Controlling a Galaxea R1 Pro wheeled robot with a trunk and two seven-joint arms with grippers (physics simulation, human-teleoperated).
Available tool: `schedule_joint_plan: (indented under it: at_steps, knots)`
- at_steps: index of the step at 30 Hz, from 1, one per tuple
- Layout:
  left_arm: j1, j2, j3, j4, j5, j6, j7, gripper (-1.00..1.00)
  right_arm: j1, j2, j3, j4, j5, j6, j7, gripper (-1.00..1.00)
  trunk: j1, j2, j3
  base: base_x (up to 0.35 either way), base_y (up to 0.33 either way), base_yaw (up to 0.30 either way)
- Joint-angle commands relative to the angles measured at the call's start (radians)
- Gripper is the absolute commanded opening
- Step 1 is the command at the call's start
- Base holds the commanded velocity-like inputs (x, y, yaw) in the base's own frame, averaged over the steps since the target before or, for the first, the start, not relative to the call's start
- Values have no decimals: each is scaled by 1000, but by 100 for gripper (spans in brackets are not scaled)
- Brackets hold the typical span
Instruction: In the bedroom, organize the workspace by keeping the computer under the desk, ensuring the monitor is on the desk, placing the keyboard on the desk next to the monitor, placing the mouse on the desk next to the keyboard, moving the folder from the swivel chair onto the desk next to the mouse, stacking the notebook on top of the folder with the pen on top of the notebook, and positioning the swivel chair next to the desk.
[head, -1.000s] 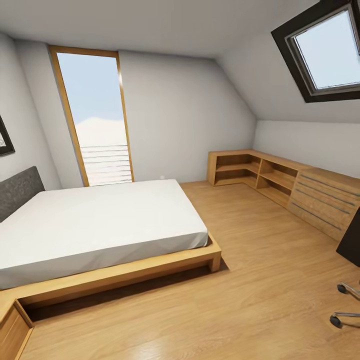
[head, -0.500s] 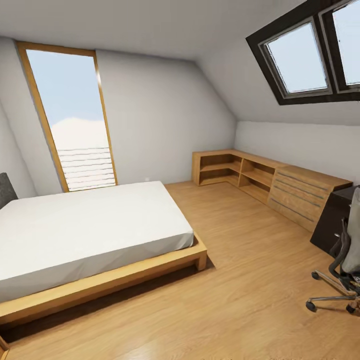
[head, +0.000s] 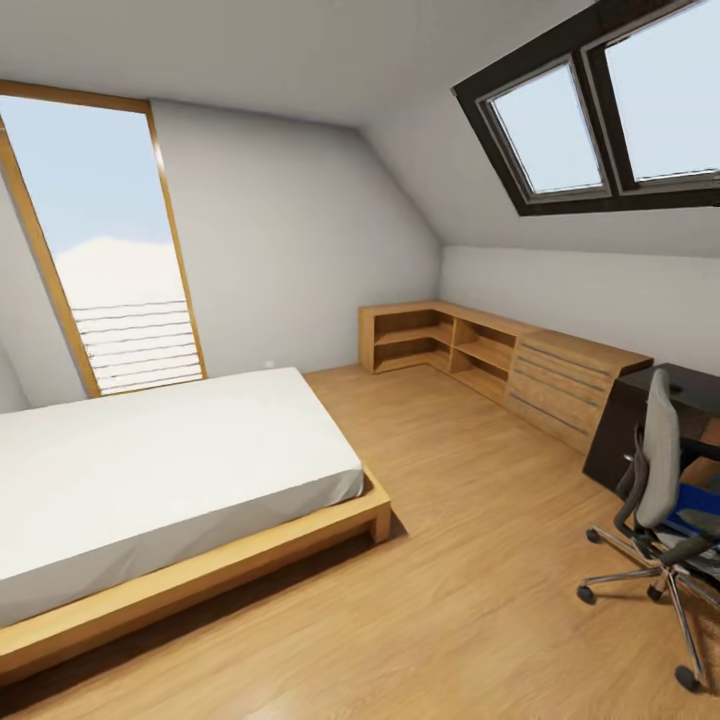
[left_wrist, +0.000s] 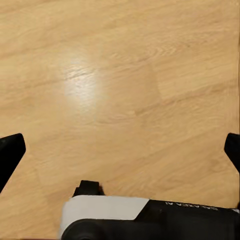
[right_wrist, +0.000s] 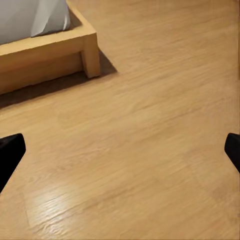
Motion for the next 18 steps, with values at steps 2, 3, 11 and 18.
schedule_joint_plan:
  at_steps: [2, 3, 11, 18]
  knots:
    - [0, 16, 43, 4, 115, -16, -4, 100, -12, 20, 0, 6, -1, -4, 1, 100, 0, -1, 0, 0, 0, -233]
    - [0, 33, 66, 2, 160, -43, -7, 100, -15, 27, 0, 17, -1, -5, 3, 100, 0, -1, 0, 0, 0, -246]
    - [0, 66, 106, 78, 244, -320, -14, 100, -22, 38, 8, 132, 5, -3, 8, 100, 0, -1, 2, 0, 0, -274]
    - [0, 67, 88, 157, 182, -421, -10, 100, -26, 37, 8, 144, 5, -4, 8, 100, 0, -1, 1, 8, 0, -285]
